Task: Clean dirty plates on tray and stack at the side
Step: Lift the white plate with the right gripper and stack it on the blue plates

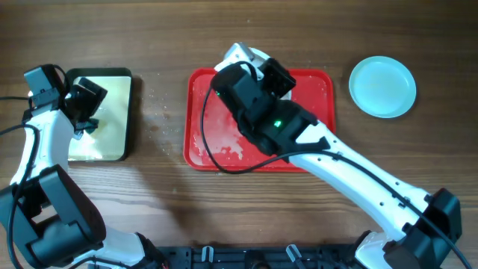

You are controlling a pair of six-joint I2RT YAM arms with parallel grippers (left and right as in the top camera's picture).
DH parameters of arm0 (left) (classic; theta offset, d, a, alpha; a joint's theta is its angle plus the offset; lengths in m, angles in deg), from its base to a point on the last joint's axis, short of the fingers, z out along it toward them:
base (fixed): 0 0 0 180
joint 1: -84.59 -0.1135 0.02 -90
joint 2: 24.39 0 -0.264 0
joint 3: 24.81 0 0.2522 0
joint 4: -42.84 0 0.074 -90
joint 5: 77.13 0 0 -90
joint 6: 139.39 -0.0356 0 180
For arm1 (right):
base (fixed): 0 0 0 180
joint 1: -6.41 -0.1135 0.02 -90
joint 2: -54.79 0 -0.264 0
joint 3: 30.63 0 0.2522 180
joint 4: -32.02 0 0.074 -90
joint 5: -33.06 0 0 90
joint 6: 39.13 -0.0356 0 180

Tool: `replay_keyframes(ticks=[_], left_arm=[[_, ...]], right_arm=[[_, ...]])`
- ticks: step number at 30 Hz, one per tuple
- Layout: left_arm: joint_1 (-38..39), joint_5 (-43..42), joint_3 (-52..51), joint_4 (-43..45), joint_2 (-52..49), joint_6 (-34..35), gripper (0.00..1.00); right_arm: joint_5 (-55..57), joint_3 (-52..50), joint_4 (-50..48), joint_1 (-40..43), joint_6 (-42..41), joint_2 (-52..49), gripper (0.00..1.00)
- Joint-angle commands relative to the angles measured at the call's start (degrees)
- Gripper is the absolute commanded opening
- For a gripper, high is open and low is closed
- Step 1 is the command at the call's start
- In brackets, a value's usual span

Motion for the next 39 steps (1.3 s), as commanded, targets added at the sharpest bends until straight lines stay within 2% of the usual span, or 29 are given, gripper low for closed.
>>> replay_keyframes(ticks=[1, 5, 6, 7, 9, 11, 12, 14, 16, 18, 19, 20, 22, 23, 25, 26, 27, 30, 31, 34, 36, 38, 39], left_arm=[[0.2, -7.2, 0.0, 2.3, 0.2, 0.0, 1.0], [0.2, -11.4, 0.0, 3.3, 0.2, 0.0, 1.0], [0.2, -11.4, 0.0, 3.2, 0.2, 0.0, 1.0], [0.2, -11.4, 0.0, 3.0, 0.2, -0.1, 1.0], [0.2, -11.4, 0.0, 2.7, 0.2, -0.1, 1.0], [0.2, -11.4, 0.0, 2.5, 0.2, -0.1, 1.0], [0.2, -11.4, 0.0, 2.5, 0.2, -0.1, 1.0], [0.2, -11.4, 0.0, 2.5, 0.2, -0.1, 1.0], [0.2, -11.4, 0.0, 2.5, 0.2, -0.1, 1.0], [0.2, -11.4, 0.0, 2.5, 0.2, -0.1, 1.0], [0.2, -11.4, 0.0, 2.5, 0.2, -0.1, 1.0], [0.2, -11.4, 0.0, 2.5, 0.2, -0.1, 1.0], [0.2, -11.4, 0.0, 2.5, 0.2, -0.1, 1.0], [0.2, -11.4, 0.0, 2.5, 0.1, -0.1, 1.0], [0.2, -11.4, 0.0, 2.5, 0.2, -0.1, 1.0], [0.2, -11.4, 0.0, 2.5, 0.2, -0.1, 1.0], [0.2, -11.4, 0.0, 2.5, 0.2, -0.1, 1.0], [0.2, -11.4, 0.0, 2.5, 0.2, -0.1, 1.0], [0.2, -11.4, 0.0, 2.5, 0.2, -0.1, 1.0], [0.2, -11.4, 0.0, 2.5, 0.2, -0.1, 1.0], [0.2, -11.4, 0.0, 2.5, 0.2, -0.1, 1.0], [0.2, -11.4, 0.0, 2.5, 0.1, -0.1, 1.0], [0.2, -11.4, 0.0, 2.5, 0.2, -0.1, 1.0]], right_arm=[[10.0, 1.4, -8.7, -3.2, 18.5, 1.0, 0.04], [17.0, 1.4, -23.3, -5.8, 36.4, 1.0, 0.04], [17.9, 1.4, -26.3, -6.4, 38.6, 1.0, 0.05], [17.8, 1.4, -28.5, -6.8, 38.0, 1.0, 0.04], [14.5, 1.2, -26.4, -6.9, 26.7, 1.0, 0.04], [3.9, 0.9, -12.9, -6.5, 18.2, 0.8, 0.04], [-3.6, 0.9, -5.4, -6.1, 17.7, 0.6, 0.05], [-7.6, 0.9, -0.4, -5.7, 17.4, 0.2, 0.04], [1.1, 0.9, -3.2, -5.8, 17.8, 0.3, 0.04], [14.4, 0.9, -12.8, -6.0, 20.9, 0.7, 0.04], [14.8, 0.9, -14.7, -6.0, 20.8, 0.8, 0.04], [12.0, 0.9, -14.3, -6.0, 19.8, 0.8, 0.04], [-1.0, 0.9, -6.4, -5.3, 17.7, 0.8, 0.04], [-16.1, 0.9, 2.6, -3.8, 17.8, 0.8, 0.04], [-27.3, 0.9, 7.9, -1.0, 11.8, 0.7, 0.04], [-29.1, 0.9, 8.3, 1.0, 5.8, 0.7, 0.04], [-30.1, 0.9, 8.5, 5.9, -3.9, 0.7, 0.04], [-38.2, 0.9, 9.0, 17.3, -14.2, 0.7, 0.04], [-41.6, 0.9, 9.2, 20.4, -15.8, 0.7, 0.04], [-59.8, 0.9, 10.2, 37.7, -21.9, 0.7, 0.04], [-68.2, 0.9, 10.8, 47.1, -22.8, 0.7, 0.04], [-72.3, 0.0, 11.3, 60.5, -22.8, 0.6, 0.04], [-72.0, -0.6, 11.2, 63.9, -22.8, 0.6, 0.04]])
